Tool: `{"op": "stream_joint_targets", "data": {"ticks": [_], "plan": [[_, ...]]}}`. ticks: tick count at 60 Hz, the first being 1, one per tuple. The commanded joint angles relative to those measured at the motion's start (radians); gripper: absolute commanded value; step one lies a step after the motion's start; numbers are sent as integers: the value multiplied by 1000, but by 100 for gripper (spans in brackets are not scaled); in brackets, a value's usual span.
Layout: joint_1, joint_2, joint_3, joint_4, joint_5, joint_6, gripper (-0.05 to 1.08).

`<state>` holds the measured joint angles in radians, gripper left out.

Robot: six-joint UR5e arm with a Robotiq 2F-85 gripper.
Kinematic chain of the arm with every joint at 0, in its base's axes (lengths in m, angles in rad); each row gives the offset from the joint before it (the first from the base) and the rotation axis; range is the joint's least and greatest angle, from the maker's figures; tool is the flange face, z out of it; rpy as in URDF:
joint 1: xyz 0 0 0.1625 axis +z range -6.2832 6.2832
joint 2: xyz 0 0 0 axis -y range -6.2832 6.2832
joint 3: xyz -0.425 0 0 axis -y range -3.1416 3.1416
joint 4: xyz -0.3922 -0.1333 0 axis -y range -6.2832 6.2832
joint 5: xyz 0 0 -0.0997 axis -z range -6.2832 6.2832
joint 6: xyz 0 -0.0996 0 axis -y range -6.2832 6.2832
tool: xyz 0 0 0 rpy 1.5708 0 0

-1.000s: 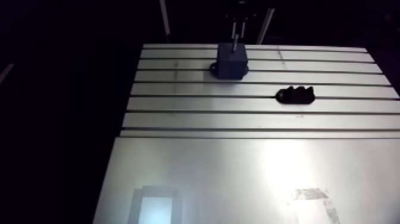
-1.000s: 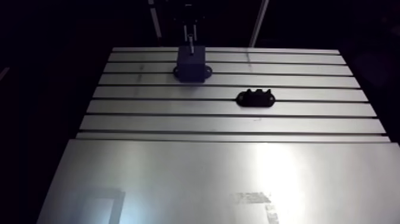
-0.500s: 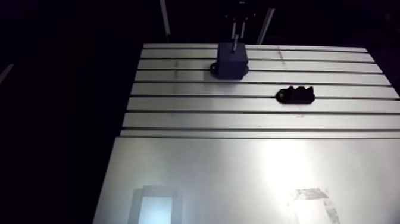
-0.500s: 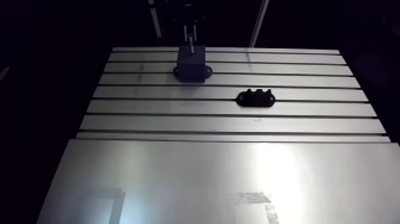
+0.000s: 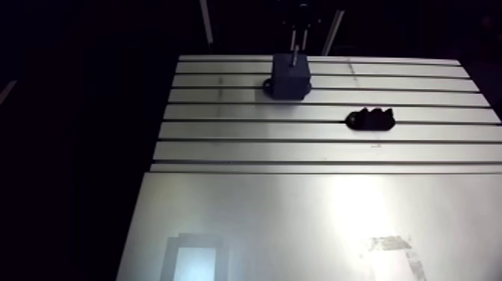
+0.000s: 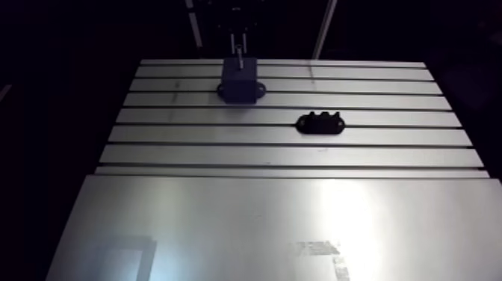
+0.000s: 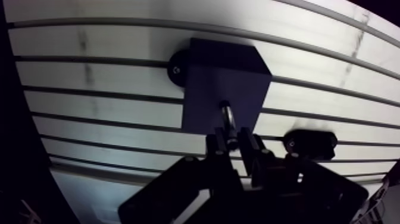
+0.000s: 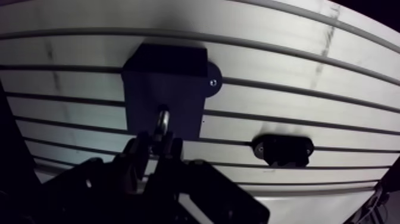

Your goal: Pick up the M10 bolt and insert it into the hole until fully seated.

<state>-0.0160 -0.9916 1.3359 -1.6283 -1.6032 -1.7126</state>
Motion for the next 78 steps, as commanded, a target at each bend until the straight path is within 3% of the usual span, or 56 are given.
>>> {"op": "stream_joint_targets", "data": {"ticks": [1,78], "plan": [[1,2,1,0,1,0,107],[1,5,-2,-22,-1,-9,108]]}}
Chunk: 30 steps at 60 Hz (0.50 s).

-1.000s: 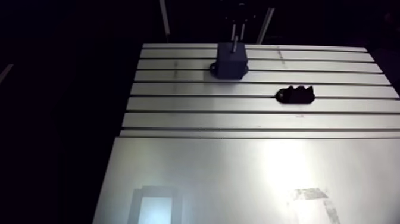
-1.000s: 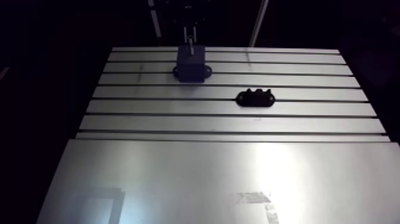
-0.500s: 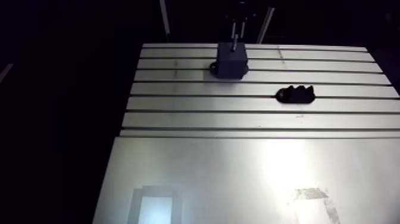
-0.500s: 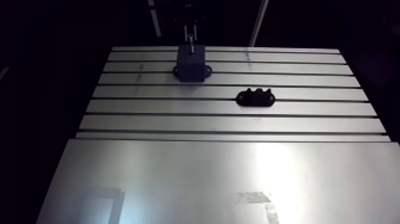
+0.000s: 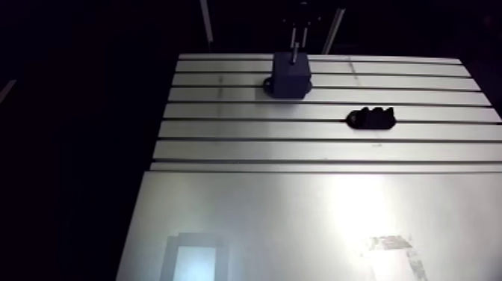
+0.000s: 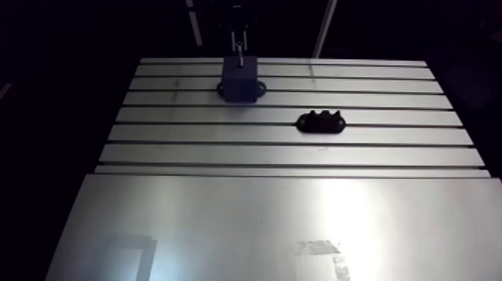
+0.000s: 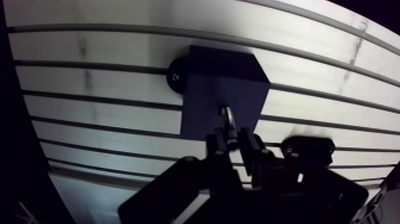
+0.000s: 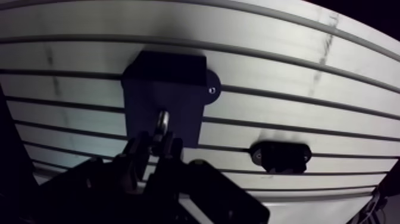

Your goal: Pick up the M10 bolt and insert it into the hole until fully seated.

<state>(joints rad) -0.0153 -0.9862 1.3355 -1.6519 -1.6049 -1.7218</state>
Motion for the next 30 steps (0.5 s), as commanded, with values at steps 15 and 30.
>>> {"op": "stream_joint_targets", "data": {"ticks": [15,30], "plan": [[-2,-2,-3,11,3,0,108],[-2,-7,-4,16,4,-2,108]]}}
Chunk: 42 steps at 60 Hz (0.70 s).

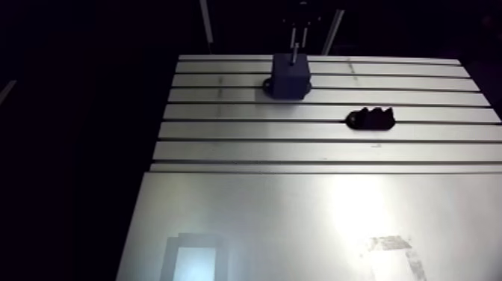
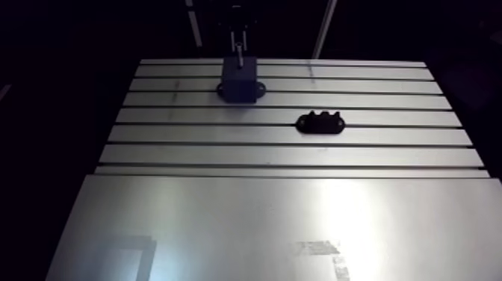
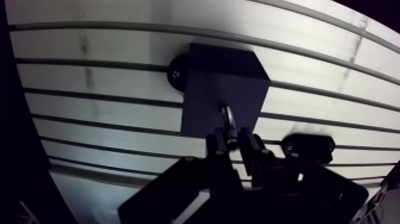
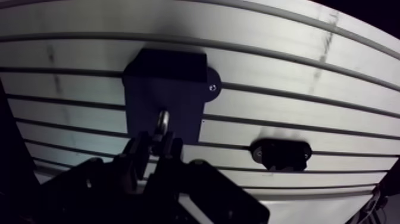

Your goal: Pick up the M10 bolt and insert it into the hole until fully seated.

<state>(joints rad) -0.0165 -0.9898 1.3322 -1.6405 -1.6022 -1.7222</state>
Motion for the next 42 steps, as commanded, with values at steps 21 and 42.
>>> {"op": "stream_joint_targets", "data": {"ticks": [21,42], "plan": [[1,-3,8,3,0,-1,108],[1,-2,15,-7,-2,-1,108]]}}
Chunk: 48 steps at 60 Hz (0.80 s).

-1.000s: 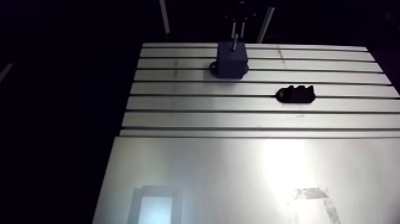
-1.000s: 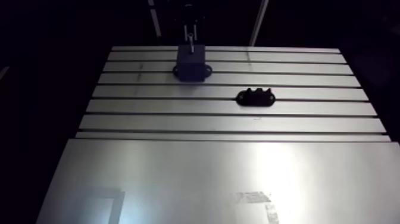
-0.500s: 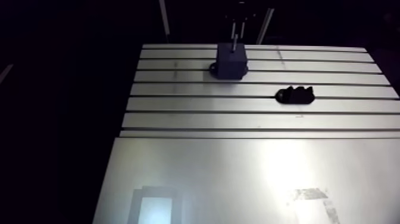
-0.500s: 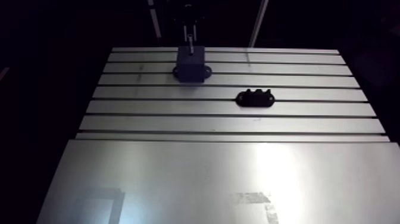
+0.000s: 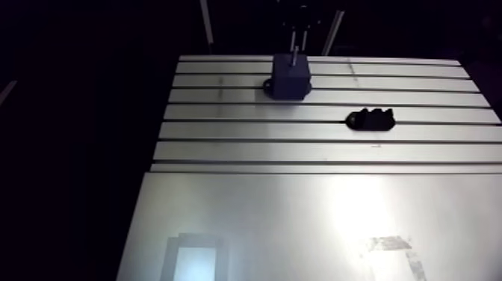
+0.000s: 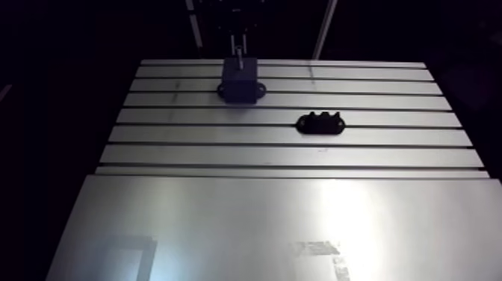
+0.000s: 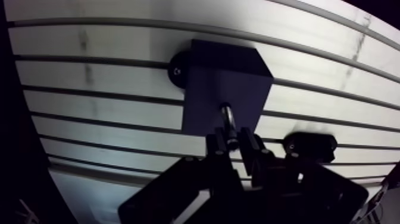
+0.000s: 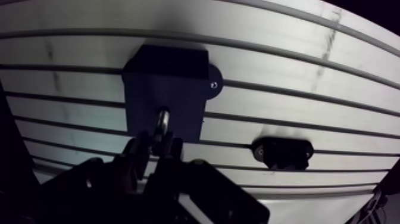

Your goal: Pick up the M10 bolt and insert it into the hole until fully seated.

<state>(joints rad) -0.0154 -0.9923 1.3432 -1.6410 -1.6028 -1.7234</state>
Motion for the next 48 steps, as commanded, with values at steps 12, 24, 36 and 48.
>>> {"op": "stream_joint_targets", "data": {"ticks": [12,24,36,48], "plan": [[0,4,10,-12,-1,1,108],[0,4,19,-12,-1,2,108],[0,4,23,-15,-1,3,108],[0,4,33,-15,-1,3,103]]}}
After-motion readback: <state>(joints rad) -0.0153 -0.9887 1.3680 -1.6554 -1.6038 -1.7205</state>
